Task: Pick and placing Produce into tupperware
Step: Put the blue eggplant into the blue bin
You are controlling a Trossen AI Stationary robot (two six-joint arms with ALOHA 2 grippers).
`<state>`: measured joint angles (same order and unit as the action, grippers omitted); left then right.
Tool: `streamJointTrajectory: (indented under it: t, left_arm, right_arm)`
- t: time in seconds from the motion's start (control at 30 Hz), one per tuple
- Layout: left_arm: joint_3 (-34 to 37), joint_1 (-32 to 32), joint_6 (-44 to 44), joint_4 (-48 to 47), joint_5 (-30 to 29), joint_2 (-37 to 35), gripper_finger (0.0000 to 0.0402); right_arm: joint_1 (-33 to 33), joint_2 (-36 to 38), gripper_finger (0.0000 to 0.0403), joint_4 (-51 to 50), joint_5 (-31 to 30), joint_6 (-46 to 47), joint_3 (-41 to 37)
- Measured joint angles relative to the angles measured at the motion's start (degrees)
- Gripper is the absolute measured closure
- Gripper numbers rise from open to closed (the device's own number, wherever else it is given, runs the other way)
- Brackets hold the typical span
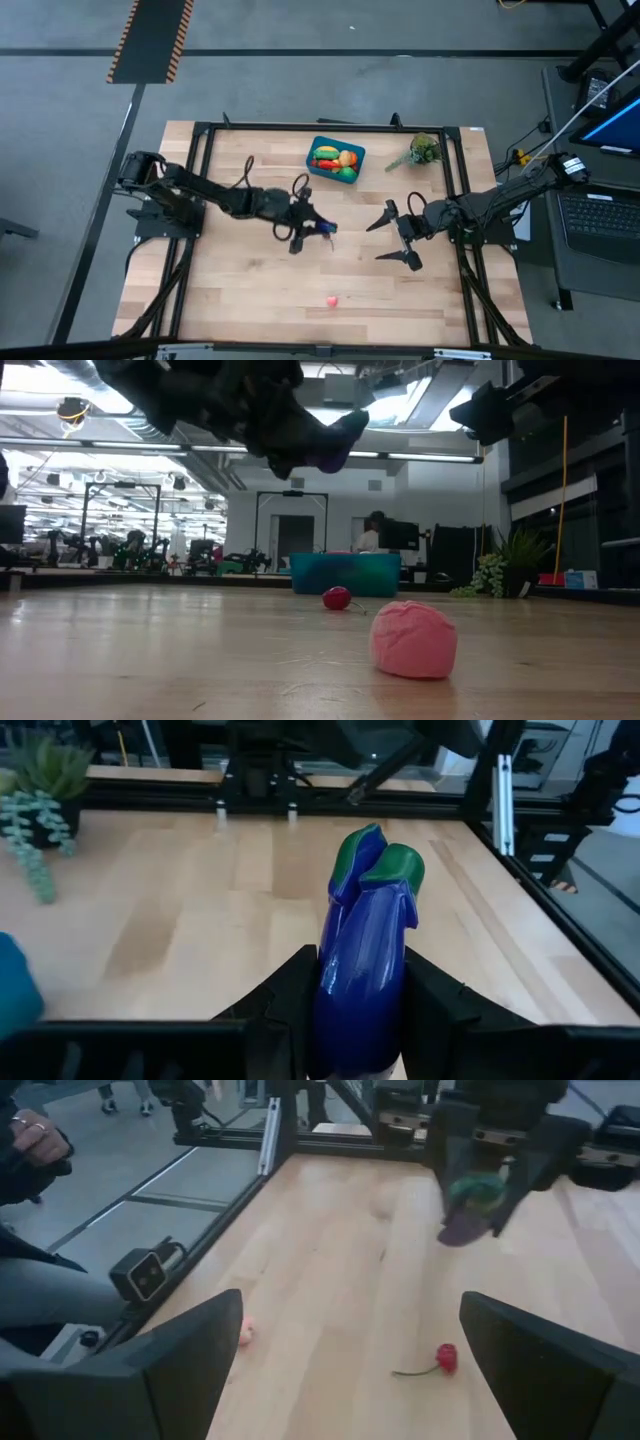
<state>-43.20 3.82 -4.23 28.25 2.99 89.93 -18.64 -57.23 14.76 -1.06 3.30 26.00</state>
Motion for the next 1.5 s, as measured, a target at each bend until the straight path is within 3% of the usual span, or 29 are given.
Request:
streamJointTrajectory:
  t: [0.77,1.2,1.5]
  left_arm:
    - [-0.02,-25.37,4.54,-0.10,20.69,0.00,0.0302]
    - [-0.05,-32.75,6.06,-1.03,22.16,0.00,0.0303]
    - [-9.47,-34.75,11.15,-17.98,21.64,1.23,0.0303]
  right_arm:
    - [2.04,0.00,0.0027,-1.42,0.02,-0.80,0.00]
    - [6.97,0.00,0.0027,-1.22,0.02,-3.54,0.00]
    - [11.32,0.00,0.0027,-0.39,0.07,-3.60,0.00]
